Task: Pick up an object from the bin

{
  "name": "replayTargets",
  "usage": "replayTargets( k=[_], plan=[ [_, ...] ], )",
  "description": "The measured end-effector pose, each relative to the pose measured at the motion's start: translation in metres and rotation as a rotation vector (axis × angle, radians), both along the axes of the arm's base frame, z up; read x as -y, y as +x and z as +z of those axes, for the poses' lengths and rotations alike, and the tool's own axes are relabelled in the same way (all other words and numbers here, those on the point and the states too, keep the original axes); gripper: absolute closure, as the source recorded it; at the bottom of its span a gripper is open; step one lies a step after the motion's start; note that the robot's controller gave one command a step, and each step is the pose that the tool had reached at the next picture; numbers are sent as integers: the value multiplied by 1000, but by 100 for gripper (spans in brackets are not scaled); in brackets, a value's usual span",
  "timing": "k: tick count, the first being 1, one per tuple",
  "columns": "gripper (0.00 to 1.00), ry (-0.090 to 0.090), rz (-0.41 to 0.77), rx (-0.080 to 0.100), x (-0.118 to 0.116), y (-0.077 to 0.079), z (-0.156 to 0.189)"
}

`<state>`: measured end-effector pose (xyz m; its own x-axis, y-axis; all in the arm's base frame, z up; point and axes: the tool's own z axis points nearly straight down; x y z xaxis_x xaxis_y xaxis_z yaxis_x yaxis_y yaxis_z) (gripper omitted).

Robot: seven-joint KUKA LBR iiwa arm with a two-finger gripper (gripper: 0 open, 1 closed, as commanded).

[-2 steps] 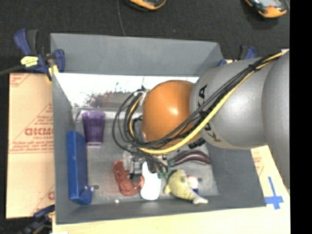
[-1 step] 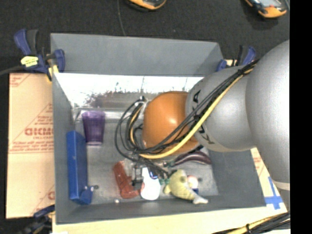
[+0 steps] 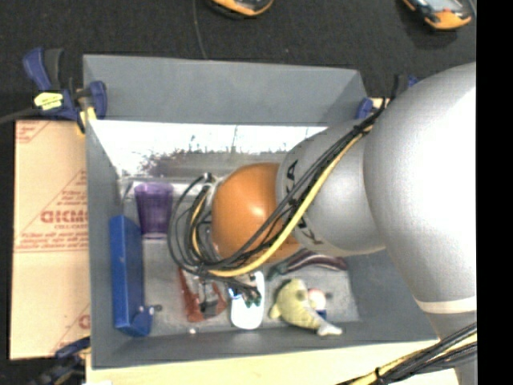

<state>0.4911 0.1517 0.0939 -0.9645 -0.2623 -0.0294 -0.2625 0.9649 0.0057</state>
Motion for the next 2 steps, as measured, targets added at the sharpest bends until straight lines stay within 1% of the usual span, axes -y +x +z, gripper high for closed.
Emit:
replayTargets(
  k=[1,2],
  plan=[
    [100,8,20,8,-8,-1,-4],
    [0,1,251,10,4,-2,-12]
  ],
)
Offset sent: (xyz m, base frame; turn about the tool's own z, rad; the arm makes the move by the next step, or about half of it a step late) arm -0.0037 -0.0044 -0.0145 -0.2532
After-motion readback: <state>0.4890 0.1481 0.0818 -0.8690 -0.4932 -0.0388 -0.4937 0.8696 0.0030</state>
